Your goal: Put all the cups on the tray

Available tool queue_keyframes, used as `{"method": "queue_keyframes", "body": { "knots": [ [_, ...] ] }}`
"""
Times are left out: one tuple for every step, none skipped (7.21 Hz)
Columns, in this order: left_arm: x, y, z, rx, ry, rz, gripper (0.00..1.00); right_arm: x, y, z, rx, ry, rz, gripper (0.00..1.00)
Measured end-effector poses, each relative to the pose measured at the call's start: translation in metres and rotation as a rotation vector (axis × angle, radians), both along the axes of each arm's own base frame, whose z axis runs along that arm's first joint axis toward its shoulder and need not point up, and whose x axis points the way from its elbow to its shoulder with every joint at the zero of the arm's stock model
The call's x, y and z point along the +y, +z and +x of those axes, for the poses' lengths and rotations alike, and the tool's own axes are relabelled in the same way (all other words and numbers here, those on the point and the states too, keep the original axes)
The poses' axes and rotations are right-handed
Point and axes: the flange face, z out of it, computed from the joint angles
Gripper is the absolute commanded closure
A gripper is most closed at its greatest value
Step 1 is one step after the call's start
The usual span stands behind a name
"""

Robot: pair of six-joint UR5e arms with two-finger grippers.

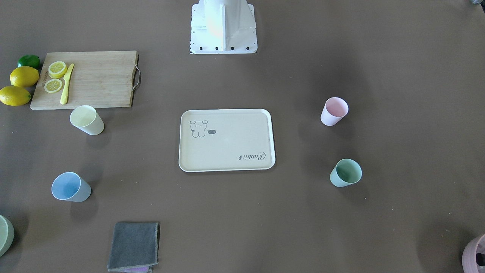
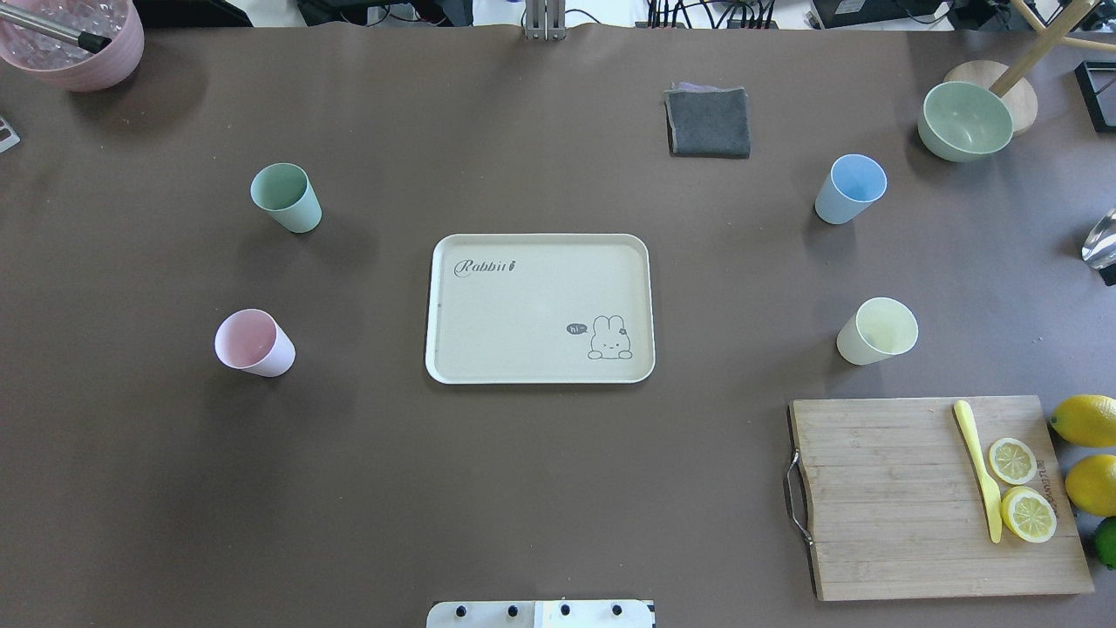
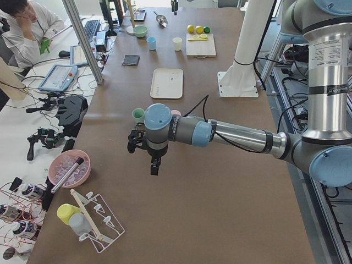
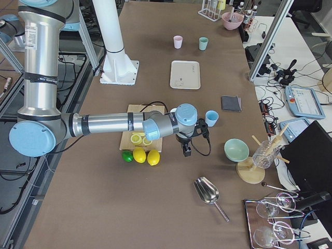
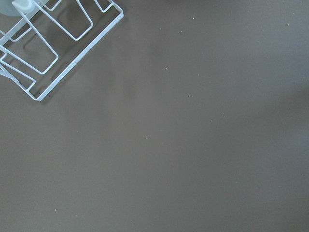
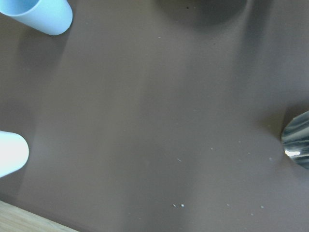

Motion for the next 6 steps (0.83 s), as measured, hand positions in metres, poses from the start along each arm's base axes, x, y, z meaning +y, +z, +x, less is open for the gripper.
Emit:
{"method": "queue_keyframes", "body": {
  "knots": [
    [-0.003, -0.006, 0.011, 0.006, -0.006, -0.01, 0.02, 0.001, -0.013, -0.029, -0.029, 0.03, -0.038, 0.02],
    [-0.006, -0.019, 0.034, 0.018, -0.019, -0.019, 0.02, 0.004, -0.025, -0.058, -0.057, 0.051, -0.075, 0.02],
    [-0.008, -0.032, 0.067, 0.034, -0.035, -0.031, 0.02, 0.008, -0.037, -0.085, -0.072, 0.061, -0.105, 0.04],
    [-0.007, -0.045, 0.105, 0.044, -0.054, -0.042, 0.02, 0.01, -0.05, -0.11, -0.073, 0.067, -0.121, 0.04],
    [-0.004, -0.055, 0.137, 0.049, -0.066, -0.046, 0.02, 0.012, -0.058, -0.133, -0.062, 0.063, -0.123, 0.05],
    [0.001, -0.064, 0.165, 0.053, -0.069, -0.056, 0.02, 0.016, -0.061, -0.152, -0.045, 0.051, -0.116, 0.06]
  ]
}}
